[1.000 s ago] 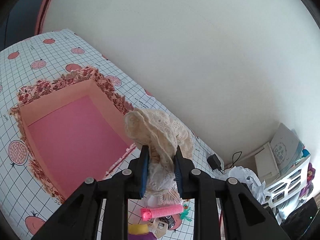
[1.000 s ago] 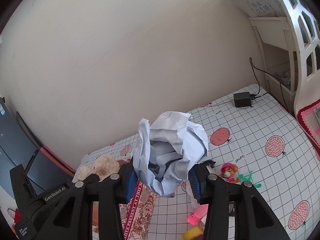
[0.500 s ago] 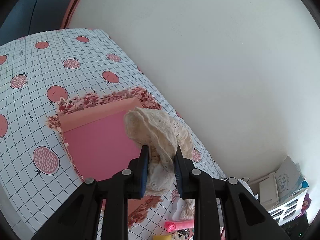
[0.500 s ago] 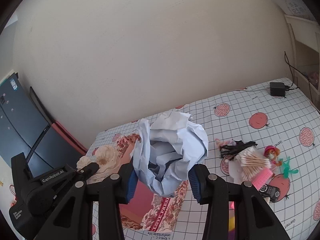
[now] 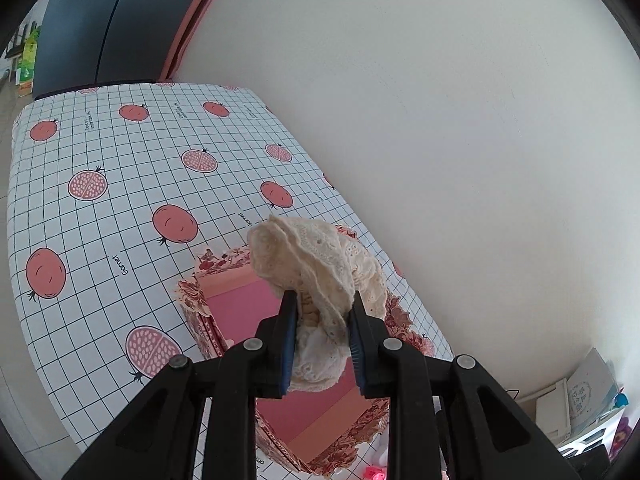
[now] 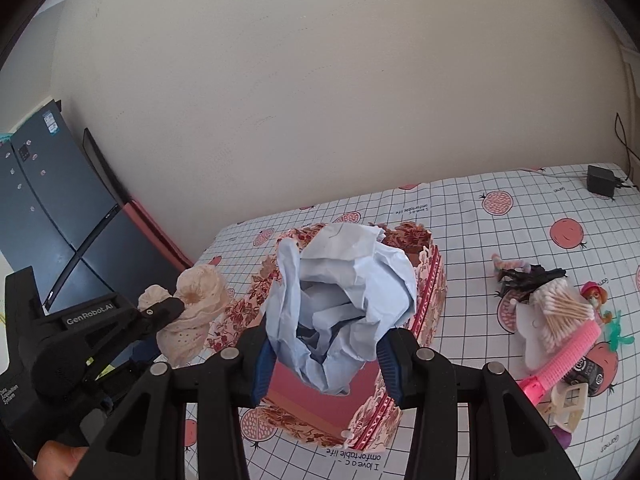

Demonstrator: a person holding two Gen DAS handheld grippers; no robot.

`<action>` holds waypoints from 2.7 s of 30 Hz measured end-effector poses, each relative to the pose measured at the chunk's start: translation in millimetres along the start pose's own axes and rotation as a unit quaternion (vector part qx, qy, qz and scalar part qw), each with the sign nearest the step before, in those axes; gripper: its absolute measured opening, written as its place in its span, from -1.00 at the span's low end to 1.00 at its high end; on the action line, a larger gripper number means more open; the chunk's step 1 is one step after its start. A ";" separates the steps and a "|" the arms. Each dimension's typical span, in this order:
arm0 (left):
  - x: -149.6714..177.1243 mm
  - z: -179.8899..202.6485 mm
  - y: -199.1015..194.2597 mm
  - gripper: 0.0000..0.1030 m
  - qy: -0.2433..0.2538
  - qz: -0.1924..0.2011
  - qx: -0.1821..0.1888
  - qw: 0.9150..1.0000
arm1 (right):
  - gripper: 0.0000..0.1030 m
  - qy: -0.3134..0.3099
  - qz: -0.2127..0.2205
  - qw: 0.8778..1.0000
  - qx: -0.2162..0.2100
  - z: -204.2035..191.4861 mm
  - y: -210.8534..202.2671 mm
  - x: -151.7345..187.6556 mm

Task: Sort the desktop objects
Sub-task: 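Carry the lace cloth and white paper over the pink floral box, then open both grippers to drop the cloth and paper into the box, then withdraw both grippers from the box back toward the remaining pile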

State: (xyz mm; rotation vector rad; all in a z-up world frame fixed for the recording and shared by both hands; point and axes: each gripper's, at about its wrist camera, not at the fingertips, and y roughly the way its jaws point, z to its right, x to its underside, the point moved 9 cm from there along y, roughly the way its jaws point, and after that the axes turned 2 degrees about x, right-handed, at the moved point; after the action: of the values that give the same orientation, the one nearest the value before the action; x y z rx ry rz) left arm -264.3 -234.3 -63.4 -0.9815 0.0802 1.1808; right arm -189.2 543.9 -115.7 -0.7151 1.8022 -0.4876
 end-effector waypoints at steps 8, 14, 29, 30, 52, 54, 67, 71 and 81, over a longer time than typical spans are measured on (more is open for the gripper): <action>1.5 -6.5 8.7 -0.52 -0.001 -0.007 -0.011 1.000 | -0.08 -0.017 -0.016 1.000 0.001 -4.8 17.5 10.5; 11.6 -8.0 22.8 -0.52 0.006 -0.025 -0.025 0.999 | -0.08 -0.018 -0.034 0.999 0.007 0.5 27.2 16.6; 24.2 -15.5 33.5 -0.29 -0.004 -0.043 -0.056 0.997 | 0.04 -0.023 -0.059 0.998 0.020 5.4 44.2 21.9; 24.1 -15.5 32.9 -0.26 -0.004 -0.043 -0.058 0.997 | 0.06 -0.023 -0.061 0.998 0.021 5.7 44.4 22.0; 22.3 -18.9 26.1 0.38 -0.014 -0.033 -0.085 0.996 | 0.56 -0.016 -0.055 0.998 0.032 9.0 40.4 18.8; 22.2 -20.2 25.1 0.40 -0.014 -0.033 -0.089 0.995 | 0.63 -0.015 -0.051 0.998 0.031 9.0 38.4 17.3; 19.8 -18.5 19.2 0.59 -0.003 -0.023 -0.107 0.994 | 1.00 -0.005 -0.040 0.998 0.042 16.8 30.6 10.7; 19.4 -15.3 18.6 0.64 0.002 -0.019 -0.105 0.994 | 1.00 -0.011 -0.037 0.998 0.048 18.8 28.5 8.7; 17.4 -7.5 12.0 0.96 0.015 0.000 -0.115 0.993 | 1.00 -0.007 -0.030 0.998 0.059 26.4 20.7 2.7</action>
State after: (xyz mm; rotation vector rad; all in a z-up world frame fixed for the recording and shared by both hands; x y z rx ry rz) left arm -263.2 -226.1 -84.3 -1.2018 -0.0332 1.1943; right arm -169.8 557.6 -139.6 -0.6910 1.7281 -0.6221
